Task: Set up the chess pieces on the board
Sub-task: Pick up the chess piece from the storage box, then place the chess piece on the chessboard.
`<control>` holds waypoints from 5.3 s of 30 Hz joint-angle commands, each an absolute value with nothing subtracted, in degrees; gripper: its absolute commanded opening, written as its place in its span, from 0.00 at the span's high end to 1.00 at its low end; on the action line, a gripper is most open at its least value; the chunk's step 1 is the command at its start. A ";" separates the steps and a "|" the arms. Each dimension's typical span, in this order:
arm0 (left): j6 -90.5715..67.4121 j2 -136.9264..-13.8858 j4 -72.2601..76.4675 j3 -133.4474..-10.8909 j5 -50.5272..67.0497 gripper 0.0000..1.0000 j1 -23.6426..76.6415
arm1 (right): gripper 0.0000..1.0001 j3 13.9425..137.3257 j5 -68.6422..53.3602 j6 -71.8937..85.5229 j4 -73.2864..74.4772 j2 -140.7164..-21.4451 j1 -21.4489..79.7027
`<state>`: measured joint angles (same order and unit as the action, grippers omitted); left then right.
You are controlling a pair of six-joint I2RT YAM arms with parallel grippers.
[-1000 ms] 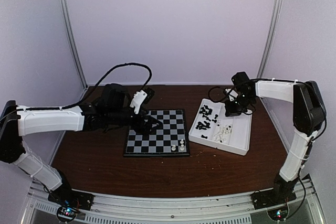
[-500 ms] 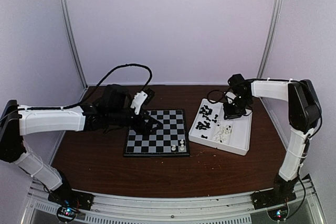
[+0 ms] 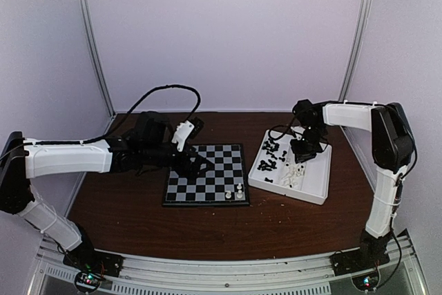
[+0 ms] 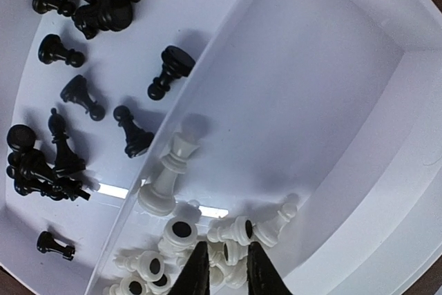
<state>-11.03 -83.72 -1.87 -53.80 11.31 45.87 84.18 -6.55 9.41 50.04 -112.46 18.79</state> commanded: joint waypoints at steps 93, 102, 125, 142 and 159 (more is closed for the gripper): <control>-22.71 -99.34 12.73 -61.95 1.08 0.09 53.37 | 1.00 73.00 -18.13 33.59 31.49 -96.82 29.31; -22.95 -103.68 19.32 -63.14 -1.23 0.19 54.42 | 1.00 68.04 -25.01 42.99 20.72 -94.28 34.70; -28.70 -85.49 4.70 -45.47 -9.27 0.11 48.90 | 1.00 83.22 -17.73 27.35 22.58 -115.61 45.17; -29.03 -84.46 1.97 -43.84 -6.54 0.10 45.88 | 0.85 87.92 -15.09 24.16 24.95 -119.91 45.88; -27.92 -84.66 0.27 -45.12 -7.01 0.07 45.70 | 0.69 91.64 -15.66 21.48 27.38 -121.70 45.75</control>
<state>-29.02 -84.90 -0.56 -43.51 -7.27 46.06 88.64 -16.21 23.70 25.98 -120.03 45.52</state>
